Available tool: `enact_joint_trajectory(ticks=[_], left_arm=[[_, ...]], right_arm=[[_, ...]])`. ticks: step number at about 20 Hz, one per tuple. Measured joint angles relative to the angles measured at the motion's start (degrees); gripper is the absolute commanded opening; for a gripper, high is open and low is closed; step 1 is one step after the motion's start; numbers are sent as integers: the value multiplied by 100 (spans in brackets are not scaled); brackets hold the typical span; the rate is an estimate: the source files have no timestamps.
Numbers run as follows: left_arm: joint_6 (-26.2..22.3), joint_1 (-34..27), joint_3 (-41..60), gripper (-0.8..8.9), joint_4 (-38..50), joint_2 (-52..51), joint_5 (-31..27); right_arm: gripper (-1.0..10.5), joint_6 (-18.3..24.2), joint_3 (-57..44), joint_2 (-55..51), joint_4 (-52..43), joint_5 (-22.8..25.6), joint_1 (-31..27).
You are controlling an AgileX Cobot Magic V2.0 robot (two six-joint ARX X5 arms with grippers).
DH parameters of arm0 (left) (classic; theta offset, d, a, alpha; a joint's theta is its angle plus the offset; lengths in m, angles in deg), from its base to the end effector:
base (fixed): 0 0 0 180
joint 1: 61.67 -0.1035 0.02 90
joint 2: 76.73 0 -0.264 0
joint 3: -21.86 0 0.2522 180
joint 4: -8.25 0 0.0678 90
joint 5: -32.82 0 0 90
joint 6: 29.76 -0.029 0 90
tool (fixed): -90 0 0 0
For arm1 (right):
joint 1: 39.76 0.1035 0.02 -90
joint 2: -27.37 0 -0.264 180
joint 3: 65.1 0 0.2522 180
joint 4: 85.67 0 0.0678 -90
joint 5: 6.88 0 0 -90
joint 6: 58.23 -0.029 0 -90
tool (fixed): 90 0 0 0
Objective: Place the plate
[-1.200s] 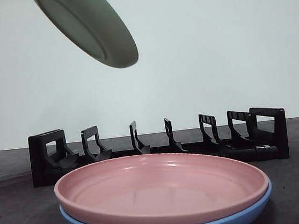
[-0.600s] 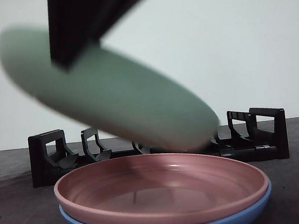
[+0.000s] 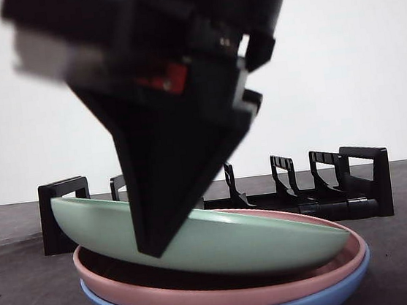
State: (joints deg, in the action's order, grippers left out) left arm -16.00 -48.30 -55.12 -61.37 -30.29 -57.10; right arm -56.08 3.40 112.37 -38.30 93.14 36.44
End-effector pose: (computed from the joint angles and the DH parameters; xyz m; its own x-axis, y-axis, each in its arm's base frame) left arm 0.1269 -0.0302 0.3619 0.7549 -0.1809 -0.6304 0.0797 0.9794 -0.1855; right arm 0.0720 0.2719 0.2084 0.2724 0.3797 -0.8841 -0.9454 0.2764 -0.1726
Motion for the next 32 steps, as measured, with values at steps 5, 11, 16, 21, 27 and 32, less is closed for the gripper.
enact_joint_trajectory(ticks=[5, 11, 16, 21, 27, 32], left_arm=[[0, 0, 0, 345, 94, 0, 0], [0, 0, 0, 345, 120, 46, 0], [-28, 0, 0, 344, 149, 146, 0], [-68, 0, 0, 344, 450, 195, 0], [-76, 0, 0, 7, 433, 195, 0], [-79, 0, 0, 7, 538, 168, 0]], right_arm=[[195, -57, 0, 15, 175, -352, -50], [241, -411, 570, -527, 562, -129, -177], [241, -407, 675, -1648, 767, 289, -1674], [241, -63, 671, -1768, 186, -326, -4026], [20, 68, 667, -1768, -455, -1429, -5115], [21, 92, 667, -1790, -763, -1740, -5112]])
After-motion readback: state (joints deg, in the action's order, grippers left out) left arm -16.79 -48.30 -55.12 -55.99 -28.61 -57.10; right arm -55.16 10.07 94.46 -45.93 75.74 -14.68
